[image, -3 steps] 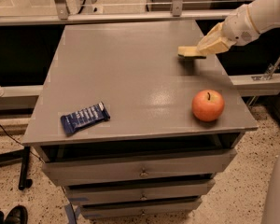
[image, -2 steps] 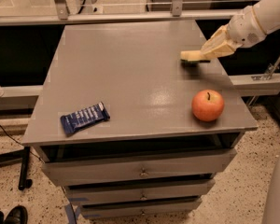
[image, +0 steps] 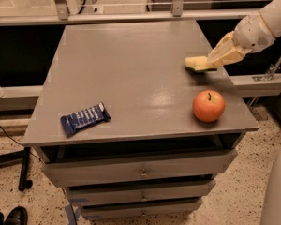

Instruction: Move sponge near apple

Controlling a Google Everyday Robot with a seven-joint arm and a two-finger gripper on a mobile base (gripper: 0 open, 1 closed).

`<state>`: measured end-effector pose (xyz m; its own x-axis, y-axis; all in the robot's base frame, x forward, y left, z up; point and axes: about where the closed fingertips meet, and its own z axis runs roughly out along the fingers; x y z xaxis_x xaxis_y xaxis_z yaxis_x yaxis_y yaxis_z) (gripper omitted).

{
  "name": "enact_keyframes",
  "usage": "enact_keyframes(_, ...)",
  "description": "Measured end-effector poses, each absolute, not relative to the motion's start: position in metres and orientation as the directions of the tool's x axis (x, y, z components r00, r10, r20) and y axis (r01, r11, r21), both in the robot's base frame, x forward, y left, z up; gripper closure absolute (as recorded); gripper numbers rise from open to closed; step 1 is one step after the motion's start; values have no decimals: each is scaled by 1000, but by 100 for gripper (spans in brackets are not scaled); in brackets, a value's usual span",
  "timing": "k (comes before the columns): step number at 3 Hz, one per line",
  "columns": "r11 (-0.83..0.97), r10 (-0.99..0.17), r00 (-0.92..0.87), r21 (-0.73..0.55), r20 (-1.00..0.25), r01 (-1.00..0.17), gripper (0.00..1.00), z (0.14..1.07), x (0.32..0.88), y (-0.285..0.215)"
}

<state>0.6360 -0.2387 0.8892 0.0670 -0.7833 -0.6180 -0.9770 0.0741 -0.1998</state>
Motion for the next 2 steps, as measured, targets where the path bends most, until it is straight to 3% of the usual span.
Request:
enact_keyframes(1, 58, -789, 71, -189, -610, -980, 83, 890, 632, -241)
enact_keyframes(2, 42, -788, 81, -185, -610, -982, 59, 890, 632, -240)
